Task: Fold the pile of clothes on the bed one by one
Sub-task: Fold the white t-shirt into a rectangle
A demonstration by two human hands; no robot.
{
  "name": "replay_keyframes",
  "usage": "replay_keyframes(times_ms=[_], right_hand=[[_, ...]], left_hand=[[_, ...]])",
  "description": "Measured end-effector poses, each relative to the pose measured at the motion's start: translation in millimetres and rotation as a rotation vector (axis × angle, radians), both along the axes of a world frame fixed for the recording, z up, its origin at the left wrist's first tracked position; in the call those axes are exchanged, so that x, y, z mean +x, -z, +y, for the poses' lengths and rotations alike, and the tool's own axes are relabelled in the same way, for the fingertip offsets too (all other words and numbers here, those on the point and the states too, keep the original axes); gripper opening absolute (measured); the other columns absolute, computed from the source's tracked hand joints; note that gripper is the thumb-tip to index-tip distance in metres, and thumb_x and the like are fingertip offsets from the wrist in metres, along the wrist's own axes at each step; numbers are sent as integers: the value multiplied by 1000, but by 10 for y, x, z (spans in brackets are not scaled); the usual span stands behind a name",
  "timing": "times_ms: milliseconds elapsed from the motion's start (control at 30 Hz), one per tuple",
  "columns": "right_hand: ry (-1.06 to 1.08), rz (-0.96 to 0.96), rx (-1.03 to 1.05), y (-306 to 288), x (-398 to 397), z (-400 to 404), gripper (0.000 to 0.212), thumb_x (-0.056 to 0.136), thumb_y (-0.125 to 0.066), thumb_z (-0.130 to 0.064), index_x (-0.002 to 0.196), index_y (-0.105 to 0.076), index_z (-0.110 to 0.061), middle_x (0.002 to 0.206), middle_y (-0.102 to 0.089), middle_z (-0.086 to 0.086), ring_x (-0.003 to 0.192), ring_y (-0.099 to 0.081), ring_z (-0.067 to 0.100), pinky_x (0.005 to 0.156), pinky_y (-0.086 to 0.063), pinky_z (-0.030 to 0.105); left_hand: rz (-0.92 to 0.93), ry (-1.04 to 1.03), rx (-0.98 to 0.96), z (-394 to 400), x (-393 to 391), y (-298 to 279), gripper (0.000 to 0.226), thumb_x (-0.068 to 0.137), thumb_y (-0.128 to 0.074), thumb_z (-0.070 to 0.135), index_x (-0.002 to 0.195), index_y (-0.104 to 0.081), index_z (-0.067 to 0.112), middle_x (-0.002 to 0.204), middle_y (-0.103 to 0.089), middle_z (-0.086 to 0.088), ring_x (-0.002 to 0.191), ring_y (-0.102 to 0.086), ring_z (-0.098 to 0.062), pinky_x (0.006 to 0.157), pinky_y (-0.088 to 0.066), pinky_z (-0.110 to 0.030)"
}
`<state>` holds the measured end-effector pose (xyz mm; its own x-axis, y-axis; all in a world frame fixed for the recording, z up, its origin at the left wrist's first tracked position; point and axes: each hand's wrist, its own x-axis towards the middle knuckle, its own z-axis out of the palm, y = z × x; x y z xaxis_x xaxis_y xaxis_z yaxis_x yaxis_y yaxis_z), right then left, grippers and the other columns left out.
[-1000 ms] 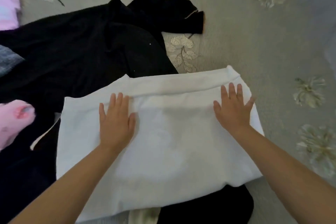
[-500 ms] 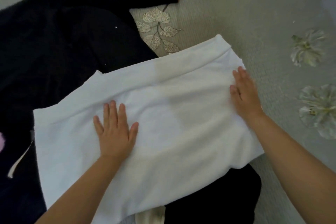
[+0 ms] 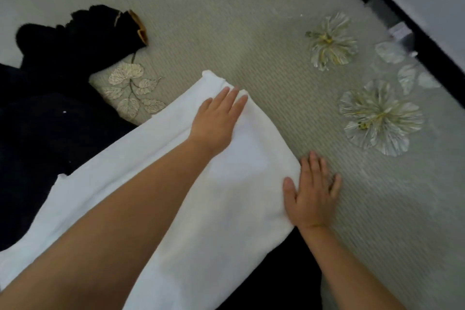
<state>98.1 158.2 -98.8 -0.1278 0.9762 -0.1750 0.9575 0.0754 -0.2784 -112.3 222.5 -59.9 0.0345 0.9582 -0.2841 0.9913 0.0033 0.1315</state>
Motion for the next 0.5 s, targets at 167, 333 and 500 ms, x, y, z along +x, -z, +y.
replay_keyframes(times_ms=[167, 333, 500], right_hand=[[-34, -19, 9, 62, 64, 4, 64, 76, -37, -47, 107, -64, 1, 120, -60, 19, 112, -55, 41, 89, -30, 69], [-21, -5, 72, 112, 92, 9, 64, 73, -38, -52, 102, -67, -4, 121, -60, 16, 113, -56, 38, 90, -31, 67], [-30, 46, 162, 157, 101, -4, 53, 73, -42, -53, 87, -68, -8, 121, -60, 16, 113, -55, 39, 92, -29, 67]], left_hand=[[166, 124, -203, 503, 127, 43, 61, 92, -45, 14, 145, -15, 23, 153, -13, -1, 140, -11, -20, 103, -28, -41], [240, 103, -244, 618, 194, -12, 44, 87, -52, 9, 130, -45, 13, 129, -40, -11, 122, -34, -28, 88, -38, -40], [196, 73, -157, 494, 106, -53, 24, 87, -48, 3, 110, -53, -3, 117, -42, -19, 109, -41, -32, 76, -34, -36]])
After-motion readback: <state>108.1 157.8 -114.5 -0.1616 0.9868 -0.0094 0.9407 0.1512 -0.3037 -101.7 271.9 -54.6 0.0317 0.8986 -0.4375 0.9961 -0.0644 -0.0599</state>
